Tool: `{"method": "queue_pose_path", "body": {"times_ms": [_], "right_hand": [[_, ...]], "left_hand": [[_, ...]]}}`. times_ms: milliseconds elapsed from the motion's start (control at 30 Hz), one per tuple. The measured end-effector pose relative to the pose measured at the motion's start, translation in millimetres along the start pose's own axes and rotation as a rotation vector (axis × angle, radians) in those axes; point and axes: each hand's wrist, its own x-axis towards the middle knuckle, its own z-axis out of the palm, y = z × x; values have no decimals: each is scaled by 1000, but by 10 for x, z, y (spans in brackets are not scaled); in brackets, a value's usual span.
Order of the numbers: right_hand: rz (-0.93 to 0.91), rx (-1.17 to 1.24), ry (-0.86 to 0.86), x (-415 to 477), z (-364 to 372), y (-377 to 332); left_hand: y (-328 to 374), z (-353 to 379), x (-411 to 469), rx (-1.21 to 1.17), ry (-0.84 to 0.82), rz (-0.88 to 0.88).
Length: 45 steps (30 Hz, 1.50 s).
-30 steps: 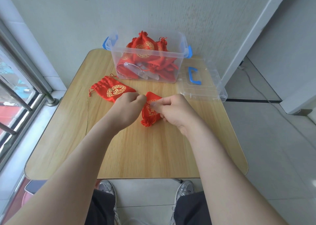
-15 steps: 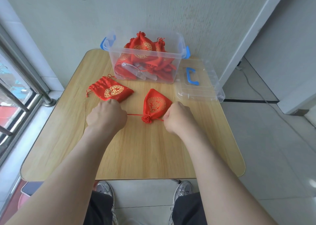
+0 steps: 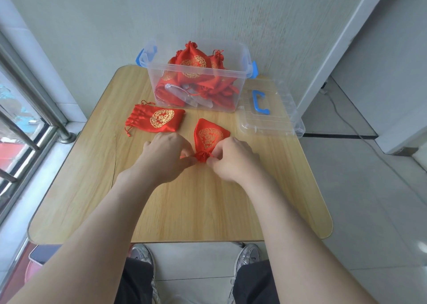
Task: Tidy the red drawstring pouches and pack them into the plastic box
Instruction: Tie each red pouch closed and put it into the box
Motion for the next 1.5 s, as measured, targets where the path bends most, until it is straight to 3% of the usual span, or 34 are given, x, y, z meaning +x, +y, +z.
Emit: {"method": "queue_pose_path", "body": {"times_ms": [200,400,500,800,967,1267,1500], "right_hand": [[-55,201,-71,-10,-92,1],[-14,384,27,60,-70,-13],[-35,378,39,91,-45,17],[17,303,-12,171,-35,71],[-65,272,56,160,-12,46],[-148,255,-40,156,-10,37],[-75,270,-77,178,-3,81]], "left_hand": [[30,-63,7,-208,-8,67],[222,-109,-32,-426,-35,-77],[262,-87,-23,-502,-27,-141],[167,74,91,-246,-15,-90],[177,100,78,-226,19,-62],[298,38,33,-498,112,-79],[345,36,41,-772,-1,-228]]}}
